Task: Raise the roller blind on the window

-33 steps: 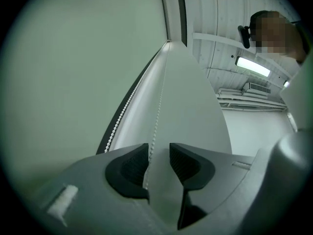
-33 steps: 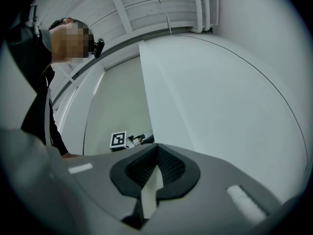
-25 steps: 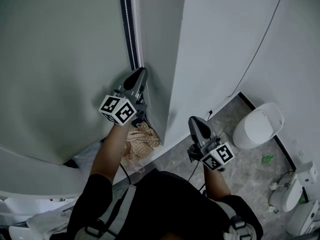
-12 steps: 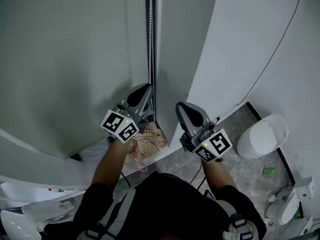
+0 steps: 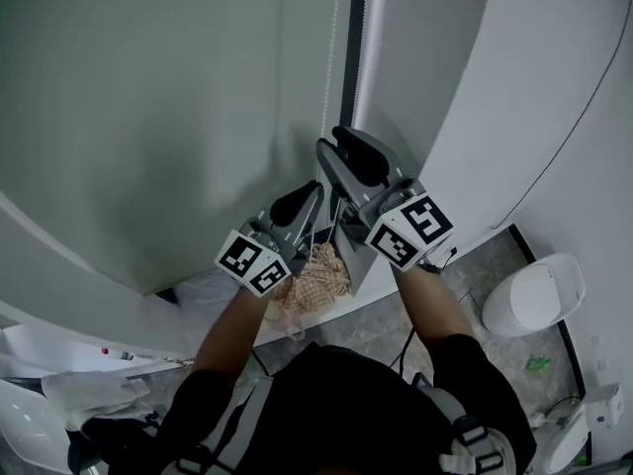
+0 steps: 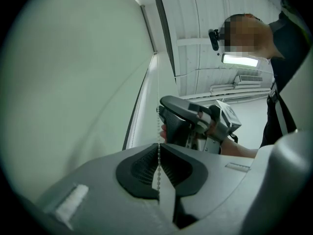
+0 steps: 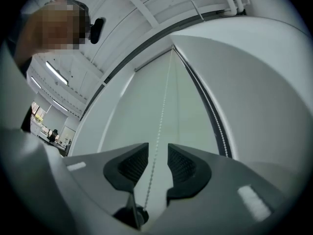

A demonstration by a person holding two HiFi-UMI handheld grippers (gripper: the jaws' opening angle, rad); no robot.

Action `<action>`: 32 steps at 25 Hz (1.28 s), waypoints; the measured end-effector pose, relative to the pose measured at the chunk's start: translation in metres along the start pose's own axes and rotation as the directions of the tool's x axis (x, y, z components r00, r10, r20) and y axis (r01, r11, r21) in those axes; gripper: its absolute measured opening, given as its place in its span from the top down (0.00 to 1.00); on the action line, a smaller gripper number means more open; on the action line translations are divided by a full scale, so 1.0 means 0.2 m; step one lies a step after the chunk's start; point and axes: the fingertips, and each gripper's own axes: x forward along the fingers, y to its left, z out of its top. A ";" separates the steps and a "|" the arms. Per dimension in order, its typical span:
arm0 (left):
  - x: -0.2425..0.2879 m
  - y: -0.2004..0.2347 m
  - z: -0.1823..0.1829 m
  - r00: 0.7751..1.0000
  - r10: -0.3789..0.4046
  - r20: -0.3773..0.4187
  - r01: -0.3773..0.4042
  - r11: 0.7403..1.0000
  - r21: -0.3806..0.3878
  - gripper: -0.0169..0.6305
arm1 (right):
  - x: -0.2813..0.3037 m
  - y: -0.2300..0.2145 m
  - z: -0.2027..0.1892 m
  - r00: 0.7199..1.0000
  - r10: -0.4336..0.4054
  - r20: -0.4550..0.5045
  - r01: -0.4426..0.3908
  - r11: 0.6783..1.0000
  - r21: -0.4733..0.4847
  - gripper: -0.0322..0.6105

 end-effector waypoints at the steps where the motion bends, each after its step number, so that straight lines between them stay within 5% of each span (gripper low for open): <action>1: 0.00 -0.01 0.00 1.000 -0.003 0.000 0.003 1.000 -0.003 0.95 | 0.03 0.01 0.03 1.000 0.009 0.004 -0.009 1.000 -0.007 0.77; 9: 0.04 -0.10 -0.01 0.999 -0.038 0.007 0.038 0.999 -0.012 0.95 | 0.00 -0.01 0.16 0.998 -0.001 0.065 0.001 1.000 -0.001 0.92; 21: 0.07 -0.18 -0.16 0.996 -0.087 -0.018 0.086 0.994 -0.069 0.95 | -0.15 -0.05 0.09 0.995 -0.004 0.102 0.006 1.000 -0.015 0.93; 27: -0.05 -0.20 -0.63 0.979 -0.062 -0.193 0.037 0.991 -0.131 0.95 | -0.34 -0.01 -0.33 0.999 -0.032 -0.034 0.033 0.999 0.034 0.93; 32: -0.31 -0.20 -1.13 0.907 -0.051 -0.418 -0.060 0.967 -0.247 0.95 | -0.57 0.01 -0.87 0.968 -0.038 -0.247 0.061 0.994 0.085 0.93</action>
